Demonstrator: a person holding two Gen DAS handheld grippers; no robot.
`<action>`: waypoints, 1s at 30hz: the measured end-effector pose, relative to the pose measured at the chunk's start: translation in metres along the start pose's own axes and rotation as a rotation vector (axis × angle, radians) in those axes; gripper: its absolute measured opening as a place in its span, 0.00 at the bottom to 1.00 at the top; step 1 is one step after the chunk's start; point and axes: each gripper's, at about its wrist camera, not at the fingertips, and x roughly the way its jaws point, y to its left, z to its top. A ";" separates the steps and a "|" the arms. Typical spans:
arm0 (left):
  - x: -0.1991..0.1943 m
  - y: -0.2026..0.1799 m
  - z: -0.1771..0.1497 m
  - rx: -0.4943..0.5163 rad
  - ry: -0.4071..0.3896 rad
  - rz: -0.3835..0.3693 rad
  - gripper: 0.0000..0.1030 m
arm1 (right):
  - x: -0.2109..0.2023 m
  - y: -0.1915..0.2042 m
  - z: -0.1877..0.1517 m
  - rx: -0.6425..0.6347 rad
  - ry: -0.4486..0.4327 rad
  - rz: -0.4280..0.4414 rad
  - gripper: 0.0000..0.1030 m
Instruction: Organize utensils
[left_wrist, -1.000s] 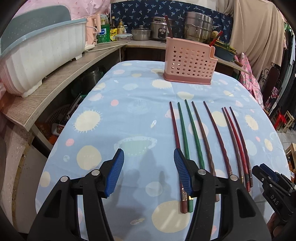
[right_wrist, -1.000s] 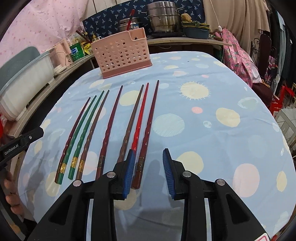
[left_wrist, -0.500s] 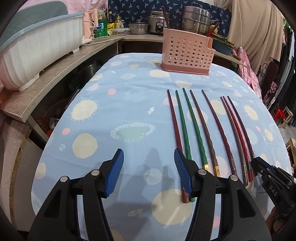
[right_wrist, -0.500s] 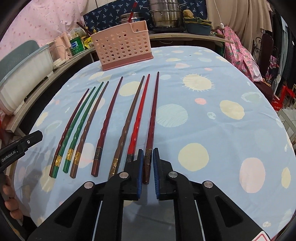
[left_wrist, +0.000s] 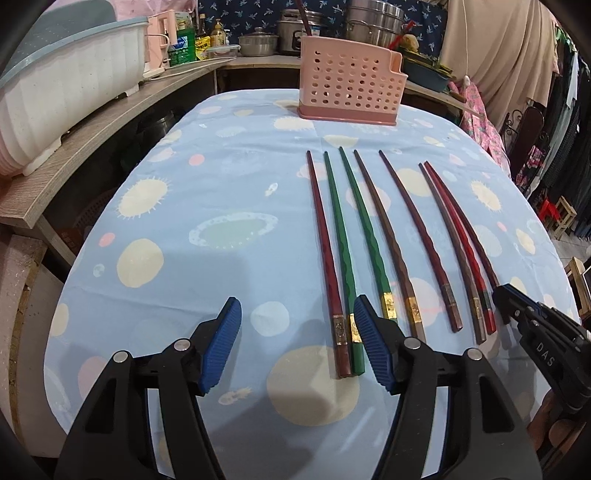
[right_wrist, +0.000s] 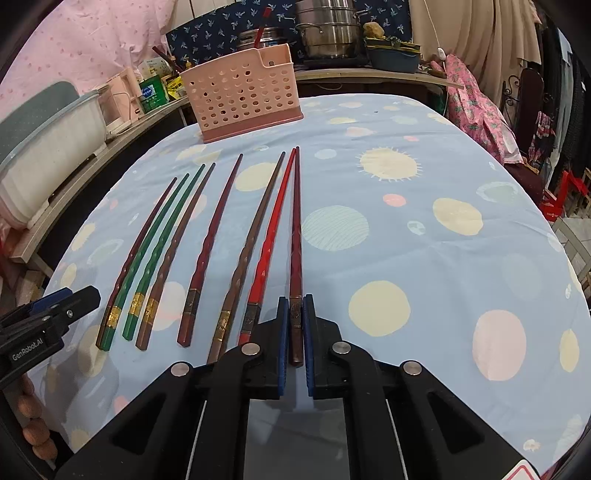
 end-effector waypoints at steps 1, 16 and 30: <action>0.001 0.000 -0.001 0.002 0.002 0.001 0.58 | 0.000 0.000 0.000 0.000 -0.001 0.001 0.07; 0.010 0.000 -0.007 0.010 0.011 0.034 0.58 | -0.001 0.000 -0.001 0.001 -0.003 0.001 0.07; 0.011 0.000 -0.010 0.024 0.005 0.040 0.27 | -0.001 0.000 -0.002 0.001 -0.005 0.002 0.07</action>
